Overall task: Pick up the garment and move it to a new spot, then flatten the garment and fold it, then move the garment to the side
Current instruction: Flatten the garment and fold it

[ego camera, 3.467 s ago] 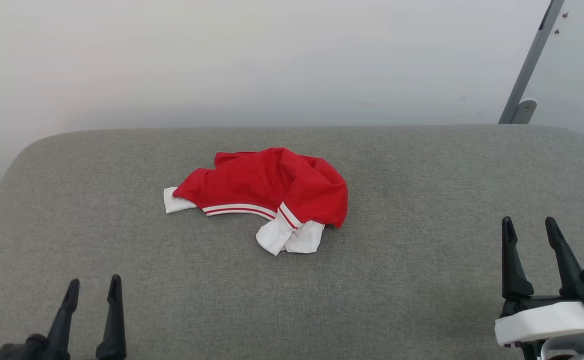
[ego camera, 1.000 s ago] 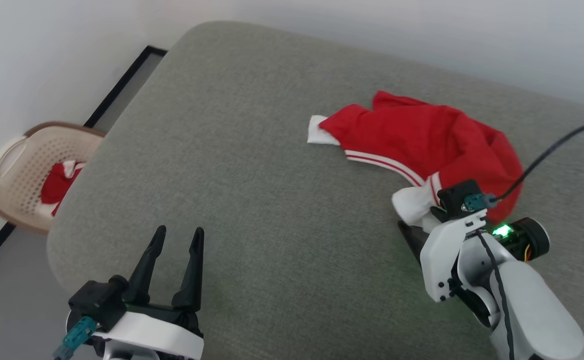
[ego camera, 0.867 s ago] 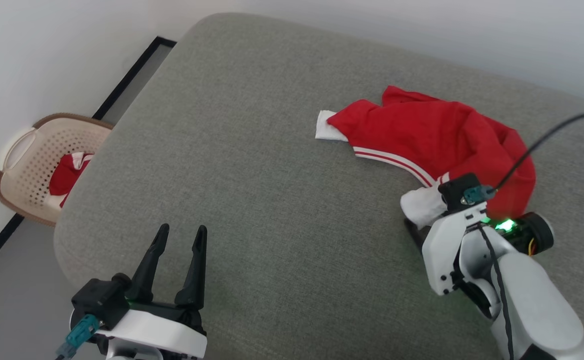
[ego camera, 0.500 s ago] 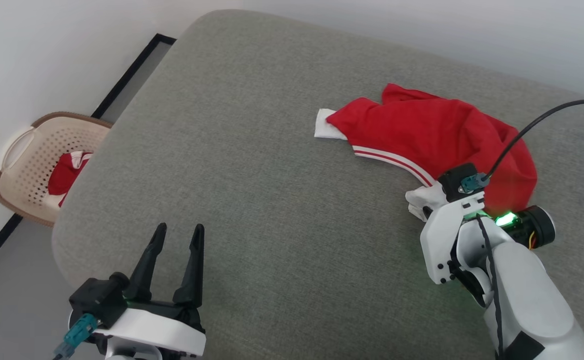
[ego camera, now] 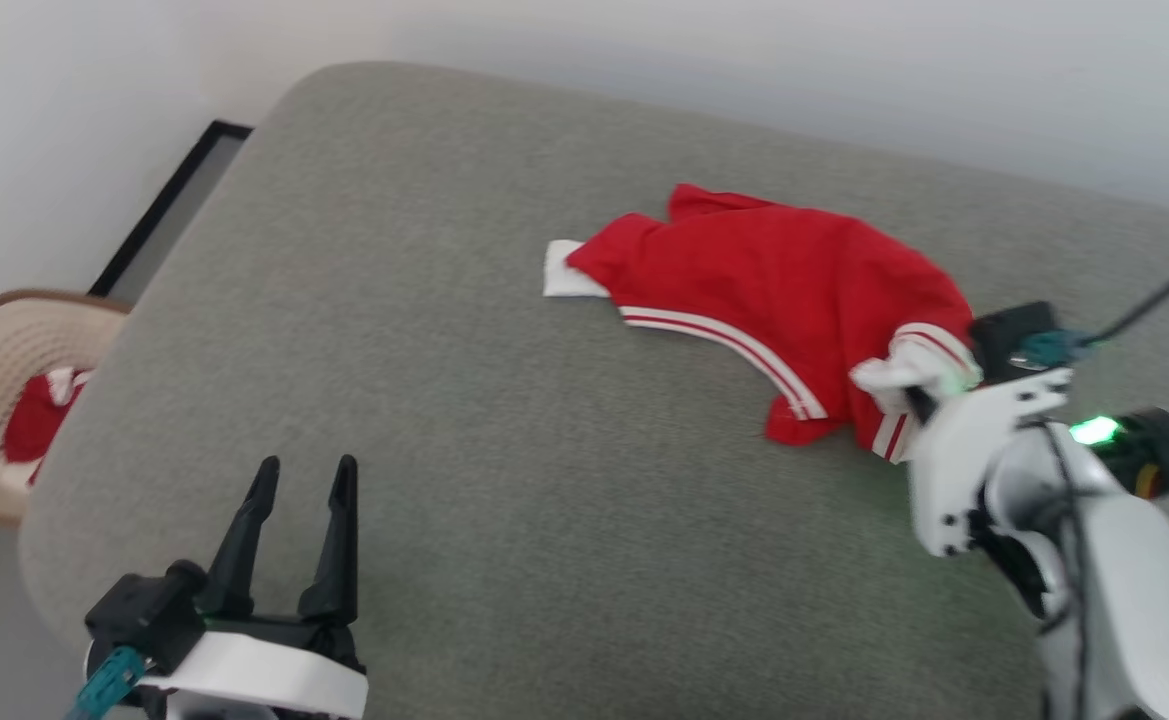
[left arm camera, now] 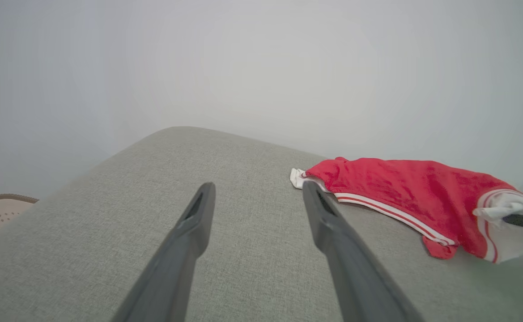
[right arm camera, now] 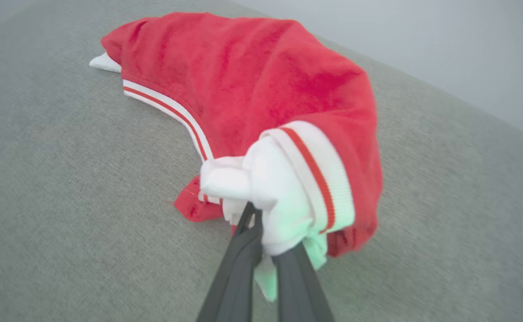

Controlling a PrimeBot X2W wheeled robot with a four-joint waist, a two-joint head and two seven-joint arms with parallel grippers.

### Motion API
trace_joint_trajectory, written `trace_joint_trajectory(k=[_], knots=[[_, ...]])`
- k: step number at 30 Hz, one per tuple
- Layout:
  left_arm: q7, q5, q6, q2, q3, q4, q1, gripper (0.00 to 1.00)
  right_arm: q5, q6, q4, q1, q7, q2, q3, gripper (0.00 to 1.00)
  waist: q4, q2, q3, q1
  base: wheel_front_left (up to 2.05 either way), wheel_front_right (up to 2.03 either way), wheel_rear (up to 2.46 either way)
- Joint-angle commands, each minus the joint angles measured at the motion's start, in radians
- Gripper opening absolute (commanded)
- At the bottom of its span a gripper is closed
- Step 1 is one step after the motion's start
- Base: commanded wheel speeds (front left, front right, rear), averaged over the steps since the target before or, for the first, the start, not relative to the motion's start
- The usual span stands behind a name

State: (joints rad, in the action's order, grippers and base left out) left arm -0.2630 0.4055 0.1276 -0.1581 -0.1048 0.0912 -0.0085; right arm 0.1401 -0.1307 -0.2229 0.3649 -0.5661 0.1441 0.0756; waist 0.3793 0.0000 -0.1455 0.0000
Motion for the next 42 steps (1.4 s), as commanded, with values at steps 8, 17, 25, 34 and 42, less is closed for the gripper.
trace_joint_trajectory(k=[8, 17, 25, 34, 42], knots=[[-0.002, -0.02, 0.003, -0.004, 0.023, -0.02, 0.027, 1.0, 0.011, 0.0, 0.235, -0.168, -0.156, 0.036, -0.162, 0.0, -0.085, 0.0, 0.022, 0.0, 0.0, 0.0, 0.0], [-0.002, -0.023, 0.003, -0.016, 0.007, -0.012, 0.014, 1.0, 0.018, 0.0, 0.211, -0.28, -0.207, 0.016, -0.279, 0.0, -0.105, 0.0, 0.031, 0.0, 0.0, 0.0, 0.0], [-0.002, -0.015, 0.003, -0.056, -0.023, -0.005, 0.001, 1.0, 0.013, 0.0, 0.051, -0.23, -0.116, 0.005, -0.254, 1.0, -0.127, 0.0, 0.053, 0.0, 0.0, 0.0, 0.0], [-0.002, 0.028, 0.003, -0.148, -0.1, 0.016, -0.016, 1.0, 0.048, 0.0, 0.081, -0.205, -0.122, 0.026, -0.187, 1.0, -0.202, 0.0, 0.077, 0.0, 0.0, 0.0, 0.0], [0.108, 0.109, 0.003, -0.262, -0.207, 0.029, -0.088, 1.0, 0.069, 0.0, 0.22, -0.223, -0.072, 0.015, -0.193, 1.0, -0.298, 0.0, 0.076, 0.0, 0.0, 0.0, 0.0]])
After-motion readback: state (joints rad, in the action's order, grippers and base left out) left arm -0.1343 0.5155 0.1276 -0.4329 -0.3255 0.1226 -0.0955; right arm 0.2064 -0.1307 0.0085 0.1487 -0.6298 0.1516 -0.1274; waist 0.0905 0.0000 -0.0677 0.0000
